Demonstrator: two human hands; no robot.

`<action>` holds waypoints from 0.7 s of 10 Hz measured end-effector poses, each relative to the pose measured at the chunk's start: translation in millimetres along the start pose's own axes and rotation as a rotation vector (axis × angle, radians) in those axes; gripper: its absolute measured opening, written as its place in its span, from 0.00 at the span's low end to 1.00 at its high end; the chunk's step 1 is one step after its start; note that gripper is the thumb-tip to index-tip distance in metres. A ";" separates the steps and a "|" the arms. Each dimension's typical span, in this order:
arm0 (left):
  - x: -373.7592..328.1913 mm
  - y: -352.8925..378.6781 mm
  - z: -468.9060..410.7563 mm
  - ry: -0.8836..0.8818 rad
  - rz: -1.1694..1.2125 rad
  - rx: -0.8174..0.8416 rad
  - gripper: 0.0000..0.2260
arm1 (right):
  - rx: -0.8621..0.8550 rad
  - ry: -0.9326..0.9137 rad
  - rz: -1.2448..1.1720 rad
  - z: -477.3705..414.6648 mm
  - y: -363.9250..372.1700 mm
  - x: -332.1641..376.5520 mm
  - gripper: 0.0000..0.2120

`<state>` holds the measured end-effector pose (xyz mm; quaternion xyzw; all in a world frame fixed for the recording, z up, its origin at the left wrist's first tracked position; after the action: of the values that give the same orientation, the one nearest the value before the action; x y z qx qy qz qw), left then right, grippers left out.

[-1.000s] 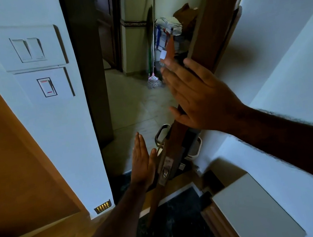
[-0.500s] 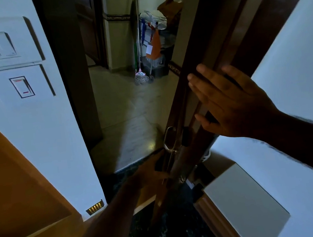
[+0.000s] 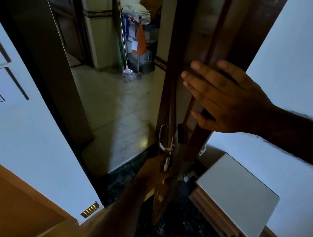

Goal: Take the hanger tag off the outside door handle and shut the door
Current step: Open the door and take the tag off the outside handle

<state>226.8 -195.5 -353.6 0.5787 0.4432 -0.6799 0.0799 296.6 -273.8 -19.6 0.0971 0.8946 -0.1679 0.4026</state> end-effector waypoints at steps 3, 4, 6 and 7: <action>25.9 -40.1 4.8 -0.134 -0.283 -0.260 0.07 | 0.015 0.017 -0.008 5.8 1.8 -3.4 0.33; 33.2 -49.1 -9.3 -0.194 -0.304 -0.265 0.10 | 0.005 0.009 -0.010 7.4 2.2 -5.0 0.33; 20.4 -62.5 -48.1 -0.132 -0.445 -0.215 0.10 | -0.010 0.004 -0.027 11.1 2.1 -6.4 0.31; 24.6 -70.2 -66.1 -0.189 -0.434 -0.234 0.10 | -0.013 0.016 -0.033 13.9 2.8 -8.1 0.31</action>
<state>222.7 -97.9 -334.8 0.3908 0.6233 -0.6761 0.0395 312.4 -276.9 -22.8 0.0812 0.9003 -0.1679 0.3933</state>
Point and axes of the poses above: each hand's wrist, its own z-axis away from the middle knuckle, its own y-axis out of the palm, x = y × z, the point moved 9 cm from there along -z, towards the middle knuckle, and after that the axes turned 14 degrees about y, right-handed, at the moved point
